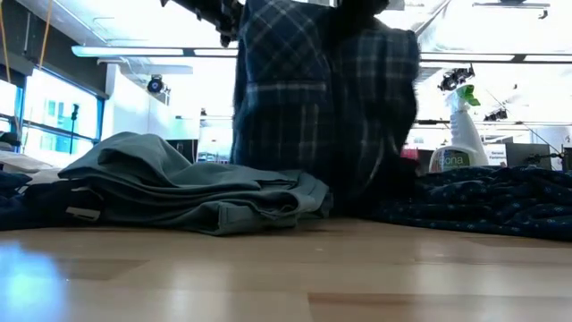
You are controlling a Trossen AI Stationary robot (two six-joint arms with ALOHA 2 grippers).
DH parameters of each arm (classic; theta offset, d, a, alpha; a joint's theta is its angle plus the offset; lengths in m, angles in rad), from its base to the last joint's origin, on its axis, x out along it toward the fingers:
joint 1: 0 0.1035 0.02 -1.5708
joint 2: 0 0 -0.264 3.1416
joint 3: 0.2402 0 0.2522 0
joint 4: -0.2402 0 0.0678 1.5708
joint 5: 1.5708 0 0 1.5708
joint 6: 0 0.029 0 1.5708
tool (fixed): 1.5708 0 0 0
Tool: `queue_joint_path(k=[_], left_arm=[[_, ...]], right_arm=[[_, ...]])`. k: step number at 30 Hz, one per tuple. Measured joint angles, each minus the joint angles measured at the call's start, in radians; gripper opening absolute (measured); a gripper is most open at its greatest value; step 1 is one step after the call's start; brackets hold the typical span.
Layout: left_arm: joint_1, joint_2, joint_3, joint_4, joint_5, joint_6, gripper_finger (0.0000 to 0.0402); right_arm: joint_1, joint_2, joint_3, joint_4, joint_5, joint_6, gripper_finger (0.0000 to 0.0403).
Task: Fold Laundry from Bin
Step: Fold the checkered blue polo
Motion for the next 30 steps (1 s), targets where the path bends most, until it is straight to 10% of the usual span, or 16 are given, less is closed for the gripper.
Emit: queue_joint_path(k=[11,20,25,30], left_arm=[[-0.113,0.176,-0.18,0.192,0.178,-0.112,0.0],[-0.258,0.464,-0.29,0.407,0.62,-0.212,0.0],[-0.319,0.509,-0.29,0.422,0.6,-0.194,0.0],[-0.277,0.389,-0.291,0.26,0.332,-0.115,0.0]], right_arm=[[-0.002,-0.002,0.03,0.013,-0.076,0.038,0.0011],[-0.019,-0.037,0.029,-0.03,-0.08,0.234,0.0011],[-0.081,-0.047,0.002,-0.047,-0.193,0.281,0.0011],[-0.157,-0.053,-0.126,0.023,-0.305,0.262,0.0011]])
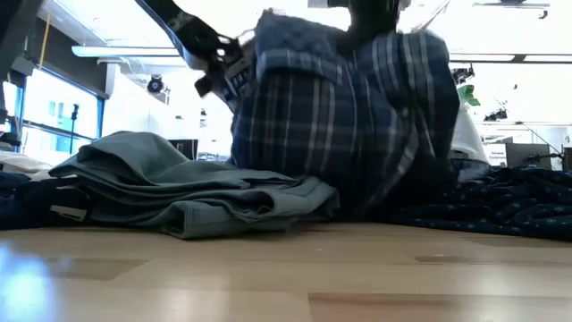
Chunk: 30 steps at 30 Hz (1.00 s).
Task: Fold Laundry from Bin
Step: Fold the checkered blue polo
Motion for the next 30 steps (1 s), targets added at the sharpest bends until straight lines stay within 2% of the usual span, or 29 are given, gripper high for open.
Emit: queue_joint_path(k=[3,5,9,12,15,18,21,23,26,30], left_arm=[[0.043,-0.112,0.001,-0.142,-0.176,0.079,0.0],[0.066,-0.184,0.0,-0.214,-0.224,0.089,0.0],[0.092,-0.317,0.001,-0.244,-0.195,0.018,0.0],[0.07,-0.377,0.001,-0.202,-0.15,-0.036,0.0],[0.033,-0.386,0.001,-0.113,-0.147,-0.113,0.0],[-0.008,-0.34,0.002,-0.035,-0.154,-0.154,0.0],[-0.044,-0.266,0.002,-0.069,-0.187,-0.156,0.0],[-0.058,-0.215,0.002,-0.124,-0.261,-0.156,0.0],[-0.071,-0.146,0.001,-0.175,-0.346,-0.15,0.0],[-0.087,-0.08,0.001,-0.182,-0.347,-0.149,0.0]], right_arm=[[-0.057,0.002,-0.104,0.103,-0.051,-0.005,0.0011],[-0.098,0.002,-0.167,0.211,-0.079,0.004,0.0011],[-0.174,0.011,-0.275,0.386,-0.085,0.019,0.0011],[-0.214,0.039,-0.318,0.445,-0.099,0.008,0.0013],[-0.228,0.087,-0.325,0.455,-0.116,-0.028,0.0022],[-0.225,0.137,-0.311,0.453,-0.119,-0.058,0.0043],[-0.224,0.165,-0.282,0.406,-0.136,-0.085,0.0079],[-0.233,0.166,-0.248,0.321,-0.155,-0.085,0.0109],[-0.255,0.153,-0.171,0.121,-0.174,-0.091,0.0153],[-0.283,0.137,-0.047,-0.155,-0.156,-0.081,0.0192]])
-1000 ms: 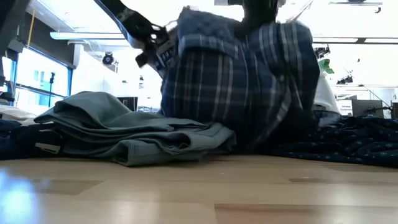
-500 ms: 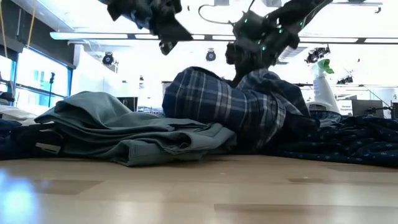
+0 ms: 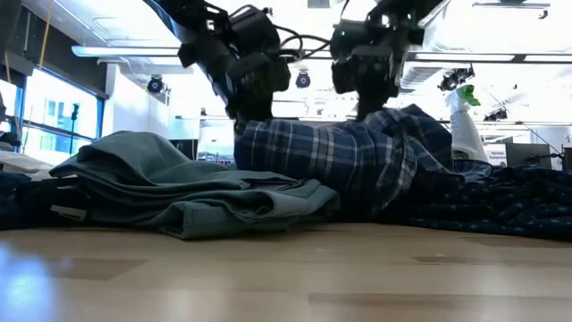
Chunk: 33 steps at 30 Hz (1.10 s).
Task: Fold Laundry from Bin
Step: Fold the checkered blue polo
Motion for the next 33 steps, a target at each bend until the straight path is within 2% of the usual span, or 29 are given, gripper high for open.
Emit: queue_joint_path(k=[4,8,11,15,18,20,23,29,33], left_arm=[[-0.004,0.008,0.0,-0.022,-0.005,0.0,0.0],[-0.005,-0.041,0.0,-0.09,-0.055,0.002,0.0],[-0.002,-0.086,0.0,-0.123,-0.068,0.03,0.0],[-0.003,-0.141,0.0,-0.119,-0.067,0.029,0.0],[-0.01,-0.157,0.0,-0.051,-0.024,0.017,0.0],[-0.016,-0.15,0.0,0.008,0.012,0.018,0.0],[-0.024,-0.114,0.001,0.042,0.02,0.023,0.0],[-0.023,-0.014,0.0,-0.073,0.012,0.076,0.0],[-0.021,0.002,0.0,-0.107,0.012,0.091,0.0]], right_arm=[[0.008,-0.046,0.071,-0.074,0.01,0.043,0.0203],[0.055,-0.136,0.002,0.076,-0.131,0.055,0.0185],[0.08,-0.17,-0.131,0.232,-0.134,0.137,0.014],[0.08,-0.16,-0.342,0.389,-0.044,0.265,0.0068],[0.085,-0.159,-0.464,0.564,-0.014,0.341,0.0021],[0.087,-0.163,-0.493,0.614,-0.018,0.362,0.0006],[0.087,-0.19,-0.466,0.563,-0.018,0.357,0.0013],[0.087,-0.272,-0.323,0.388,0.005,0.274,0.002],[0.107,-0.304,-0.265,0.384,0.011,0.223,0.0028]])
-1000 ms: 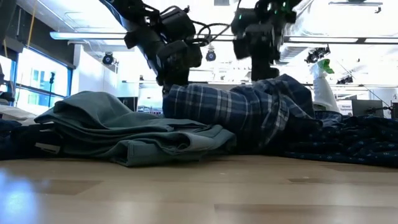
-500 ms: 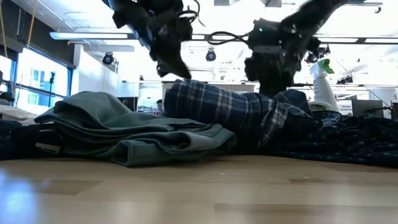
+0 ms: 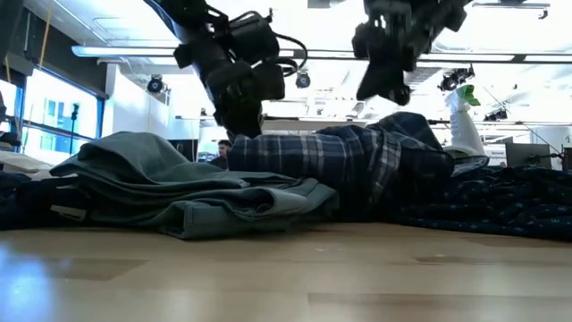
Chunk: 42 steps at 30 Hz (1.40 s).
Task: Fold Laundry from Bin
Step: Fold the checkered blue polo, then put the folded checkered blue polo into the white bin
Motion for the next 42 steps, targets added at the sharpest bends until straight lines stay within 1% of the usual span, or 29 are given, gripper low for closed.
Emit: queue_joint_path(k=[3,7,10,11,12,13,16,18,20,23,26,29,31,32,34,37,38,39,42], left_arm=[[0.0,-0.04,0.0,-0.024,-0.001,-0.012,0.0],[0.0,-0.12,0.0,-0.07,-0.002,-0.037,0.0],[-0.001,-0.182,0.0,-0.094,-0.002,-0.054,0.0],[-0.002,-0.199,0.0,-0.103,-0.003,-0.062,0.0],[-0.002,-0.215,0.0,-0.113,-0.003,-0.064,0.0],[-0.002,-0.226,0.0,-0.118,-0.003,-0.067,0.0],[-0.002,-0.247,0.0,-0.128,-0.004,-0.082,0.0],[-0.002,-0.25,0.0,-0.136,-0.004,-0.083,0.0],[-0.003,-0.249,0.0,-0.152,-0.006,-0.083,0.0],[-0.008,-0.249,0.0,-0.176,-0.007,-0.083,0.0],[-0.01,-0.249,0.0,-0.186,-0.007,-0.083,0.0],[-0.01,-0.249,0.0,-0.193,-0.007,-0.084,0.0],[-0.01,-0.249,0.0,-0.197,-0.007,-0.091,0.0],[-0.012,-0.251,0.0,-0.199,-0.007,-0.094,0.0],[-0.014,-0.266,0.0,-0.206,-0.007,-0.097,0.0],[-0.016,-0.309,0.0,-0.205,-0.014,-0.101,0.0],[-0.016,-0.328,0.0,-0.206,-0.031,-0.106,0.0],[-0.016,-0.349,0.0,-0.208,-0.05,-0.113,0.0],[-0.013,-0.427,0.0,-0.208,-0.114,-0.127,0.0]], right_arm=[[0.05,0.002,0.006,0.033,-0.001,-0.044,0.006],[0.13,0.034,0.006,0.108,-0.002,-0.124,0.0138],[0.2,0.07,0.006,0.134,0.005,-0.285,0.0206],[0.225,0.079,0.006,0.131,0.03,-0.356,0.0228],[0.251,0.094,0.006,0.13,0.079,-0.418,0.0247],[0.275,0.106,0.006,0.132,0.154,-0.47,0.0263],[0.341,0.154,0.006,0.135,0.402,-0.535,0.0298],[0.373,0.192,0.006,0.135,0.477,-0.541,0.0307],[0.404,0.238,0.006,0.136,0.507,-0.522,0.0309],[0.436,0.314,0.006,0.135,0.538,-0.515,0.0309],[0.455,0.395,0.006,0.135,0.655,-0.493,0.0307],[0.457,0.466,0.006,0.125,0.74,-0.419,0.0285],[0.452,0.496,0.006,0.126,0.752,-0.369,0.025],[0.45,0.504,0.006,0.125,0.753,-0.344,0.0224],[0.449,0.502,0.007,0.115,0.754,-0.295,0.0162],[0.448,0.454,0.015,0.055,0.741,-0.261,0.0054],[0.447,0.427,0.023,0.024,0.73,-0.262,0.003],[0.447,0.398,0.035,-0.007,0.726,-0.269,0.0019],[0.432,0.295,0.102,-0.113,0.726,-0.272,0.0031]])
